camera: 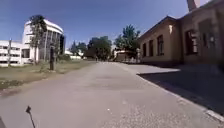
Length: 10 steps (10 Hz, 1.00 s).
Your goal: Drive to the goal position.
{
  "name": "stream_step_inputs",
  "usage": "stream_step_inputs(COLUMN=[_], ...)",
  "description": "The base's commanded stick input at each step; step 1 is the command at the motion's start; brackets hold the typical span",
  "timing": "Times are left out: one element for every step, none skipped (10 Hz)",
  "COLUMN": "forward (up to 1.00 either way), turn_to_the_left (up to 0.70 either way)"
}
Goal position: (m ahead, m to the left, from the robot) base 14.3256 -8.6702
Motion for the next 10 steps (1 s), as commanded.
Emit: stream_step_inputs(forward=[0.70,0.70,0.70,0.70,0.70,0.70,0.70,0.70,0.70,0.70], turn_to_the_left=[-0.11,-0.13,-0.14,-0.14,-0.14,-0.14,-0.14,-0.14,-0.14,-0.14])
